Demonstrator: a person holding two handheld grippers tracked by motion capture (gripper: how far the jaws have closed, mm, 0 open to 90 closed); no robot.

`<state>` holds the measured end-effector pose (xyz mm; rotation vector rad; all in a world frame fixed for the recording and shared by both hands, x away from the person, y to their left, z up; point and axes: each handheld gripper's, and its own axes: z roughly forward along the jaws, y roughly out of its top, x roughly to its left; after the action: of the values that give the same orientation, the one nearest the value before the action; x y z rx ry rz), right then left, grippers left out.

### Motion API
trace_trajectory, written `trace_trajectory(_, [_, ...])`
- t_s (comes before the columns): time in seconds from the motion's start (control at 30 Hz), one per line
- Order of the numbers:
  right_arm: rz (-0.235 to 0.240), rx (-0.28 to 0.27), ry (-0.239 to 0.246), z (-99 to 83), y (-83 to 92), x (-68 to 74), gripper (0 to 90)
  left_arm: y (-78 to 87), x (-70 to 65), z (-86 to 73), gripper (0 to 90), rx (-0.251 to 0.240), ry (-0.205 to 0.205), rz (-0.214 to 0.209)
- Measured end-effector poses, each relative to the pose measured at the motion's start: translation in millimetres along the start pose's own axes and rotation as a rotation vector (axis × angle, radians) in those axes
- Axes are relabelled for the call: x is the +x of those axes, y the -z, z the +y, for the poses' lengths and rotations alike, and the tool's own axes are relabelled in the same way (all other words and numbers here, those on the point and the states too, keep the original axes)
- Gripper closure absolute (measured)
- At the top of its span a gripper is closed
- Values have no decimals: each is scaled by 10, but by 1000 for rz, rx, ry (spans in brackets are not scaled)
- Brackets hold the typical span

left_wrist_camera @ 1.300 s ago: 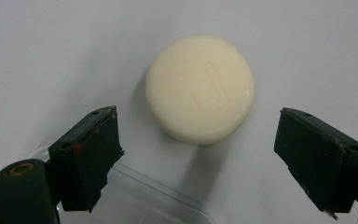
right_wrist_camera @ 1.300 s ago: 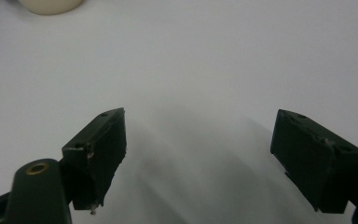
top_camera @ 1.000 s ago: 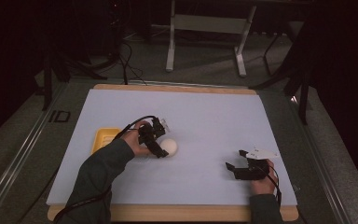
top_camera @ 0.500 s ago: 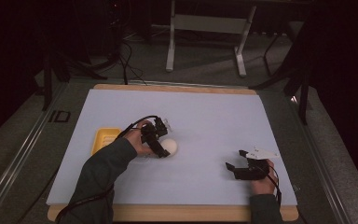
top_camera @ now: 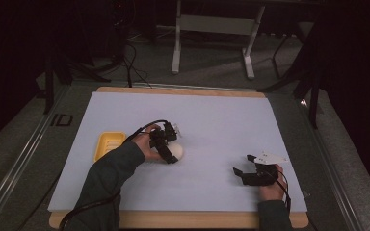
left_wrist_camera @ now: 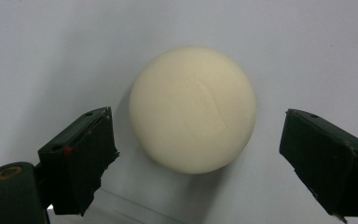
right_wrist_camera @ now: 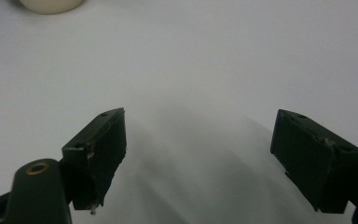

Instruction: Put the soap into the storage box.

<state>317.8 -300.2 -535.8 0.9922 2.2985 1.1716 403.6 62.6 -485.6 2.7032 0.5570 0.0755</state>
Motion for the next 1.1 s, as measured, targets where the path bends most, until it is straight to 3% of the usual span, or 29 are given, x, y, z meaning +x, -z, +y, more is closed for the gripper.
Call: trace_trajectory(1.1, [1, 1, 2, 1, -4, 0, 179, -212, -58, 122, 204, 94, -48, 60])
